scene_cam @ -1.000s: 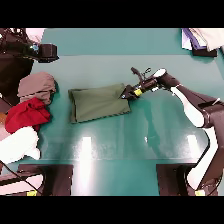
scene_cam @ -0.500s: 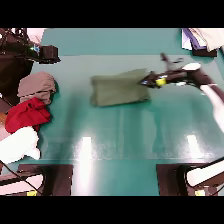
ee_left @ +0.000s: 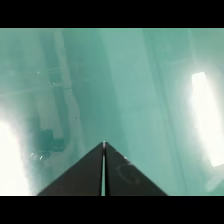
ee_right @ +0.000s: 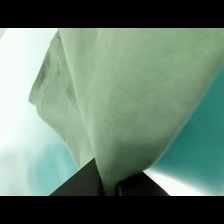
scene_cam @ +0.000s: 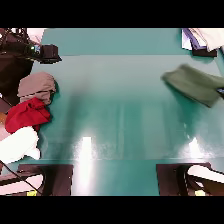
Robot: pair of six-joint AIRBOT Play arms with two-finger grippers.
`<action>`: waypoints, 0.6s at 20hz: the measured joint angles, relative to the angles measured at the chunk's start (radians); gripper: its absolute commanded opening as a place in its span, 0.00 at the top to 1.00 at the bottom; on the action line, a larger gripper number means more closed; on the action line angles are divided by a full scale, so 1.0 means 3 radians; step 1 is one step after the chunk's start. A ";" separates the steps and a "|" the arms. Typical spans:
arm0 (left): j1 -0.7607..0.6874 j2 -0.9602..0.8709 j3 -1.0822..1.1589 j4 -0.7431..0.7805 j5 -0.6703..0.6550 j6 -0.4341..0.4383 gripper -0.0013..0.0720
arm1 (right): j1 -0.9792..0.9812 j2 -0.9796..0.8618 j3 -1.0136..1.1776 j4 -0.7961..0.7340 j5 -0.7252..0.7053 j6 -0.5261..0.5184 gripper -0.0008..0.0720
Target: Fold the shirts.
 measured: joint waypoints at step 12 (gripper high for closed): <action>0.0000 0.0000 0.0000 -0.0127 0.0010 -0.0001 0.95 | -0.0841 0.0183 0.0262 -0.1673 0.0318 0.0464 0.09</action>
